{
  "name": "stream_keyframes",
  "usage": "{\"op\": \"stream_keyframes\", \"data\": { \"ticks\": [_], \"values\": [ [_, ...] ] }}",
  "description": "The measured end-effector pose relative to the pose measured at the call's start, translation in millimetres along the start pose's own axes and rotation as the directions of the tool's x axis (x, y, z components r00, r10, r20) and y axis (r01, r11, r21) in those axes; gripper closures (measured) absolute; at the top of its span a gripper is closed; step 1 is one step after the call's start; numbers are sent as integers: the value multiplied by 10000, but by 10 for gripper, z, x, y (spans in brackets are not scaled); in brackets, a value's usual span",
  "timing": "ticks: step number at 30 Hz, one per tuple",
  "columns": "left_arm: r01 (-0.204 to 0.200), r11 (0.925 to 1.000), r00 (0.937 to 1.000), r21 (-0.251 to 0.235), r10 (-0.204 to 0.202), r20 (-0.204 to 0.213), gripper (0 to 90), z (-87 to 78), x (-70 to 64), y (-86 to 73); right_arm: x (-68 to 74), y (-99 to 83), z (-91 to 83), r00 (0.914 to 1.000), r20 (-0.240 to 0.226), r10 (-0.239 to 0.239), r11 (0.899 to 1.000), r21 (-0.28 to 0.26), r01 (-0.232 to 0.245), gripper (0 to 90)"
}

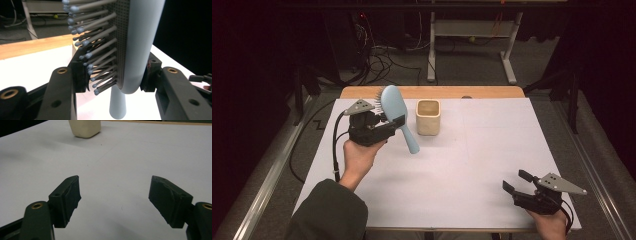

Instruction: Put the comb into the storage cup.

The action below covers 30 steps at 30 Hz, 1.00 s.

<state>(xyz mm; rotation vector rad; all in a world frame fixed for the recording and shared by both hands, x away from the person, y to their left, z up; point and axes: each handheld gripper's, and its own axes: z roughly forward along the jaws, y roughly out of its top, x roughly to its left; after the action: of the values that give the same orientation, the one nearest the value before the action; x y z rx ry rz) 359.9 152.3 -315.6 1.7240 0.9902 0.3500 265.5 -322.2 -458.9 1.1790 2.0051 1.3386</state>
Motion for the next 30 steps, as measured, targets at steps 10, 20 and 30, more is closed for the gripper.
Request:
{"op": "stream_keyframes", "data": {
  "ticks": [10,20,30],
  "values": [
    [-103,9999,9998,-1,103,-194,518,55,24,140,-3,-2,0,10000,-7,22,10000,10,-22,256],
    [-129,9999,9993,67,132,-358,517,155,35,253,-5,-3,-1,10000,-12,45,10000,21,-45,257],
    [-147,9998,9986,121,153,-499,517,274,42,347,-6,-4,8,10000,-47,53,10000,76,-52,257]
  ]
}}
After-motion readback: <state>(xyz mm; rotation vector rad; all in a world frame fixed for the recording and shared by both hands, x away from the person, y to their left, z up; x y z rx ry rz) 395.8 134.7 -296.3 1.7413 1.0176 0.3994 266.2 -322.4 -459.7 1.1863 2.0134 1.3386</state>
